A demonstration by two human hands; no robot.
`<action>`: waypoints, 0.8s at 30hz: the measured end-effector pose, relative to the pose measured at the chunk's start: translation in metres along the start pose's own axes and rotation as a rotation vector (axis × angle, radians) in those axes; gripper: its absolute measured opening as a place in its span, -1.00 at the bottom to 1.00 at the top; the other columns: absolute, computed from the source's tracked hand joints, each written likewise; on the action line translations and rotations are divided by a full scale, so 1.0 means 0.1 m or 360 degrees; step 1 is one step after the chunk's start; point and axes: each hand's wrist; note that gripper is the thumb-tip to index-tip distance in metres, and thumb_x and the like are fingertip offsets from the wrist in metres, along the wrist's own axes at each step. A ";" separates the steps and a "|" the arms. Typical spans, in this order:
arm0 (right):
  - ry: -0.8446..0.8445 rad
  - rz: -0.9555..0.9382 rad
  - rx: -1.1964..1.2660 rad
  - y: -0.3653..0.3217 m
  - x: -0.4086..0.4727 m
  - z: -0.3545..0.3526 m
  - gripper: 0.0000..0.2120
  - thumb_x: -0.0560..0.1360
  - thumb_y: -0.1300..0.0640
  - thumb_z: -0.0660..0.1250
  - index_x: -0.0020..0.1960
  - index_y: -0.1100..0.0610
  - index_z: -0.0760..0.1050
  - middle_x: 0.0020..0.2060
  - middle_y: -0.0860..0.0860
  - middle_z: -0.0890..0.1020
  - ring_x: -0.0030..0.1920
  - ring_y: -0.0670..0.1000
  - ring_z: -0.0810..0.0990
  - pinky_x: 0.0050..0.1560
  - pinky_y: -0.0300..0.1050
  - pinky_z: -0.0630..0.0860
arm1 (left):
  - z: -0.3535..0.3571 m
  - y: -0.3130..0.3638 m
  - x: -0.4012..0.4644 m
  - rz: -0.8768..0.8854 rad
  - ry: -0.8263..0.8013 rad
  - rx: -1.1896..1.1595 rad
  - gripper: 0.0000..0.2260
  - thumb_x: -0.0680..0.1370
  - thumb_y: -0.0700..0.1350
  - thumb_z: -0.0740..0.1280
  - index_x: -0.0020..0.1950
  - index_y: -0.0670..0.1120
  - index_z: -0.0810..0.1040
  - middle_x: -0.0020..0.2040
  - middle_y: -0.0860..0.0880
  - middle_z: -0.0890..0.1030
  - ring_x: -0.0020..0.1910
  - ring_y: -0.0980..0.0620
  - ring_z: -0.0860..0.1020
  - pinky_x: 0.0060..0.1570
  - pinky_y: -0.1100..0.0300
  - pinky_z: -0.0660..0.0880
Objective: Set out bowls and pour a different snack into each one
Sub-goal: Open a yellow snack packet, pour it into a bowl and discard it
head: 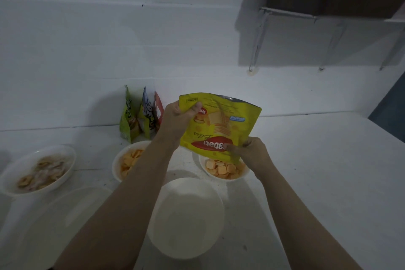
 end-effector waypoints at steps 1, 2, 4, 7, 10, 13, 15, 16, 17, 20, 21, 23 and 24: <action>-0.0010 0.0005 0.0000 0.01 0.00 0.02 -0.72 0.36 -0.03 0.58 0.03 0.02 0.71 -0.10 -0.02 0.75 -0.10 -0.02 0.72 0.00 -0.06 0.65 | -0.04 0.00 0.00 -0.0005 0.0016 -0.0028 -0.88 0.56 -0.18 0.37 -0.08 -0.03 0.70 -0.15 -0.02 0.73 -0.15 -0.02 0.70 -0.22 0.11 0.63; -0.0012 0.0000 0.0002 0.01 -0.01 0.05 -0.75 0.37 -0.02 0.57 0.01 0.02 0.71 -0.13 -0.03 0.76 -0.11 -0.03 0.73 -0.01 -0.08 0.65 | -0.08 0.00 0.00 -0.0021 0.0040 -0.0065 -0.85 0.56 -0.19 0.37 -0.10 -0.01 0.71 -0.12 -0.05 0.73 -0.12 -0.06 0.70 -0.18 0.05 0.64; -0.0002 -0.0045 -0.0012 0.03 0.00 0.08 -0.79 0.38 0.00 0.56 -0.02 0.03 0.73 -0.18 -0.03 0.76 -0.13 -0.02 0.73 -0.01 -0.10 0.64 | -0.14 -0.01 0.01 -0.0047 0.0091 -0.0129 -0.89 0.56 -0.18 0.37 -0.03 -0.06 0.70 -0.05 -0.12 0.72 -0.05 -0.14 0.69 -0.08 -0.05 0.64; 0.0056 -0.0085 0.0030 0.03 0.01 0.10 -0.82 0.39 0.03 0.56 -0.05 0.07 0.74 -0.22 -0.01 0.75 -0.15 0.01 0.73 -0.05 -0.14 0.61 | -0.21 0.02 0.01 -0.0079 0.0200 -0.0174 -0.78 0.55 -0.16 0.38 0.14 -0.23 0.62 -0.02 -0.13 0.71 -0.03 -0.14 0.68 -0.09 -0.04 0.64; 0.0149 -0.0080 0.0117 0.00 0.03 0.08 -0.83 0.38 0.04 0.57 -0.07 0.07 0.74 -0.25 -0.04 0.75 -0.15 0.01 0.73 -0.03 -0.11 0.62 | -0.24 0.08 0.03 -0.0054 0.0261 -0.0194 -0.72 0.56 -0.15 0.37 0.20 -0.29 0.58 0.01 -0.16 0.69 -0.05 -0.10 0.69 -0.14 0.03 0.64; 0.0266 -0.0076 0.0224 -0.03 0.03 0.03 -0.87 0.37 0.03 0.57 -0.11 0.04 0.73 -0.26 -0.06 0.75 -0.16 0.02 0.72 -0.01 -0.04 0.64 | -0.24 0.09 0.04 -0.0087 0.0342 -0.0302 -0.71 0.57 -0.12 0.37 0.21 -0.28 0.58 0.07 -0.22 0.67 0.01 -0.18 0.67 -0.04 -0.10 0.63; 0.0373 -0.0111 0.0381 -0.05 0.01 0.02 -0.86 0.39 0.06 0.55 -0.08 0.07 0.72 -0.25 -0.04 0.75 -0.14 0.02 0.72 0.01 -0.01 0.63 | -0.22 0.07 0.04 -0.0096 0.0372 -0.0436 -0.71 0.58 -0.11 0.36 0.23 -0.26 0.56 0.13 -0.26 0.65 0.08 -0.25 0.64 0.03 -0.18 0.60; 0.0420 -0.0124 0.0494 -0.07 -0.01 0.03 -0.87 0.42 0.10 0.53 -0.06 0.09 0.71 -0.23 -0.02 0.74 -0.12 0.01 0.71 0.01 0.00 0.62 | -0.20 0.06 0.04 -0.0088 0.0393 -0.0497 -0.70 0.58 -0.11 0.35 0.24 -0.25 0.55 0.15 -0.26 0.64 0.10 -0.26 0.63 0.04 -0.19 0.59; 0.0443 -0.0105 0.0630 -0.09 -0.03 0.05 -0.87 0.44 0.13 0.51 -0.02 0.12 0.69 -0.19 0.01 0.74 -0.09 0.02 0.69 0.00 0.00 0.62 | -0.18 0.06 0.03 -0.0097 0.0420 -0.0528 -0.70 0.59 -0.11 0.35 0.26 -0.24 0.54 0.16 -0.26 0.63 0.11 -0.26 0.62 0.02 -0.16 0.61; 0.0333 0.0130 0.1010 -0.14 -0.05 0.11 -0.68 0.49 0.10 0.48 0.21 0.08 0.54 0.04 0.10 0.67 0.08 0.10 0.64 -0.04 0.01 0.63 | -0.11 0.05 0.02 -0.0155 0.0449 -0.0549 -0.68 0.62 -0.08 0.29 0.32 -0.20 0.49 0.18 -0.23 0.63 0.10 -0.22 0.63 -0.11 -0.02 0.65; 0.0249 0.0222 0.1071 -0.14 -0.05 0.13 -0.61 0.49 0.06 0.47 0.27 0.03 0.48 0.08 0.09 0.64 0.11 0.10 0.62 -0.03 0.02 0.62 | -0.10 0.04 0.01 -0.0163 0.0455 -0.0559 -0.68 0.63 -0.09 0.27 0.34 -0.19 0.48 0.18 -0.20 0.63 0.05 -0.16 0.66 -0.13 0.02 0.66; 0.0062 0.0296 0.1029 -0.15 -0.07 0.16 -0.60 0.50 -0.02 0.45 0.29 0.03 0.46 0.13 0.06 0.64 0.16 0.09 0.60 0.05 0.04 0.57 | -0.10 0.07 -0.02 -0.0157 0.0470 -0.0530 -0.75 0.64 -0.10 0.24 0.27 -0.16 0.53 0.09 -0.13 0.66 -0.09 0.02 0.68 -0.22 0.12 0.65; 0.0007 0.0272 0.0946 -0.16 -0.08 0.19 -0.66 0.51 -0.03 0.43 0.23 0.07 0.52 0.12 0.05 0.66 0.16 0.07 0.61 0.09 0.04 0.56 | -0.13 0.07 -0.04 -0.0163 0.0470 -0.0536 -0.80 0.64 -0.10 0.24 0.18 -0.09 0.60 0.02 -0.08 0.67 -0.10 0.02 0.68 -0.21 0.11 0.65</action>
Point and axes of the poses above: each hand's wrist, its own x-axis towards the middle knuckle, its own z-axis out of the palm, y = z × x
